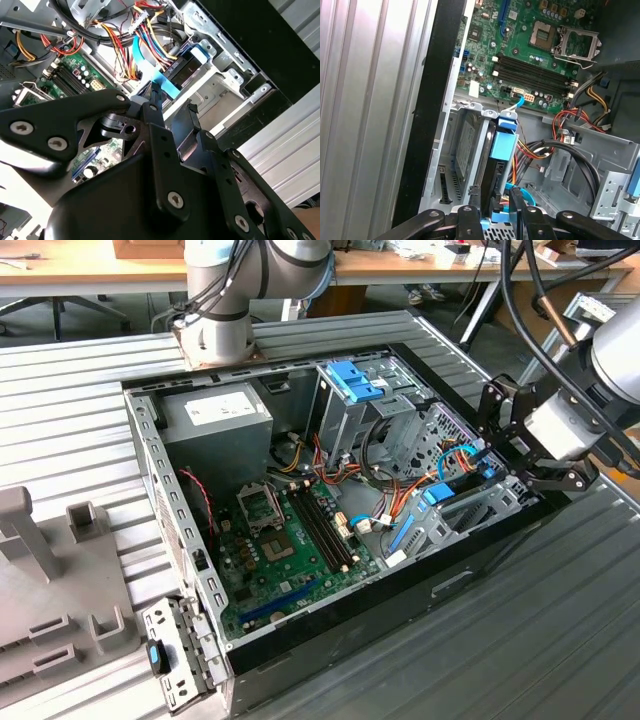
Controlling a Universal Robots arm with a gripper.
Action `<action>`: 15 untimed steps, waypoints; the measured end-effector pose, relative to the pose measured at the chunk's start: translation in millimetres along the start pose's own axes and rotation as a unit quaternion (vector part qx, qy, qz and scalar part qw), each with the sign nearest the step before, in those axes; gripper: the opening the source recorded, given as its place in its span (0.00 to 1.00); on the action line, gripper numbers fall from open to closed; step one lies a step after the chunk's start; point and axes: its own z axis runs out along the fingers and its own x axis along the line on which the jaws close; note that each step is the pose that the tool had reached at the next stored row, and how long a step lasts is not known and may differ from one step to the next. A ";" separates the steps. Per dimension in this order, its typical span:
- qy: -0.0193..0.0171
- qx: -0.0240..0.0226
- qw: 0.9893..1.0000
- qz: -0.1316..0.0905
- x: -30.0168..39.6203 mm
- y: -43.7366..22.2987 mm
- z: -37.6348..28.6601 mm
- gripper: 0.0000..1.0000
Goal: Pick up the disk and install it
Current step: 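Insert the first disk wire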
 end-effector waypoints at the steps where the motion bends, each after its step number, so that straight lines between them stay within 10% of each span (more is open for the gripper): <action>1: 0.000 0.000 1.000 0.000 0.3 -1.2 0.1 0.36; 15: 0.000 0.000 1.000 0.000 3.9 -12.6 3.9 0.36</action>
